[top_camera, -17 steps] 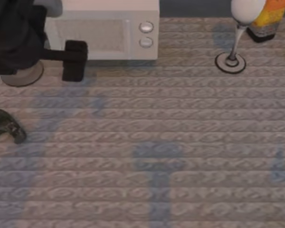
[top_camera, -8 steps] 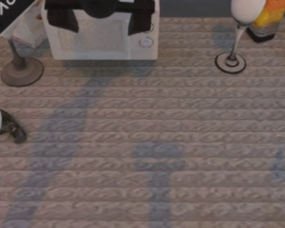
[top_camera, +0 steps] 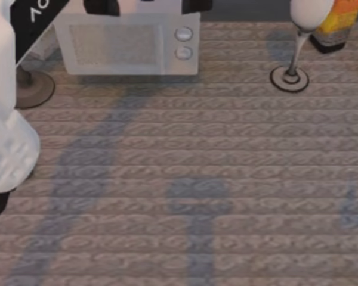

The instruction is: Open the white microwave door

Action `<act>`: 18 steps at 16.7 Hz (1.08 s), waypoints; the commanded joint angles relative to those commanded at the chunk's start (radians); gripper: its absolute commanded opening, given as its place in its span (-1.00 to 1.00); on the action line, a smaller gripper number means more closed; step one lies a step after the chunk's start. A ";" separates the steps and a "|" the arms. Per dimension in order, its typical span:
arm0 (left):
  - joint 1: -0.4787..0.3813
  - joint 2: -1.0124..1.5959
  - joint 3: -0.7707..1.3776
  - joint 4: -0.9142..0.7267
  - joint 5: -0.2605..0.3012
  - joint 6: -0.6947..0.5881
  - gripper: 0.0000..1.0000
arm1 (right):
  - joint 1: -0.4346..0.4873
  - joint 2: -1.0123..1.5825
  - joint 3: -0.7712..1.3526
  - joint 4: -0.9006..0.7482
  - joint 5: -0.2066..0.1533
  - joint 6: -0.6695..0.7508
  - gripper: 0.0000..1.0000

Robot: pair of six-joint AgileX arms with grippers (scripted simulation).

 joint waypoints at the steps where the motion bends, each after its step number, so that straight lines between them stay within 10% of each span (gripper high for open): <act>1: 0.000 0.000 0.000 0.000 0.000 0.000 1.00 | 0.000 0.000 0.000 0.000 0.000 0.000 1.00; 18: 0.045 0.084 -0.140 0.235 0.021 0.042 0.85 | 0.000 0.000 0.000 0.000 0.000 0.000 1.00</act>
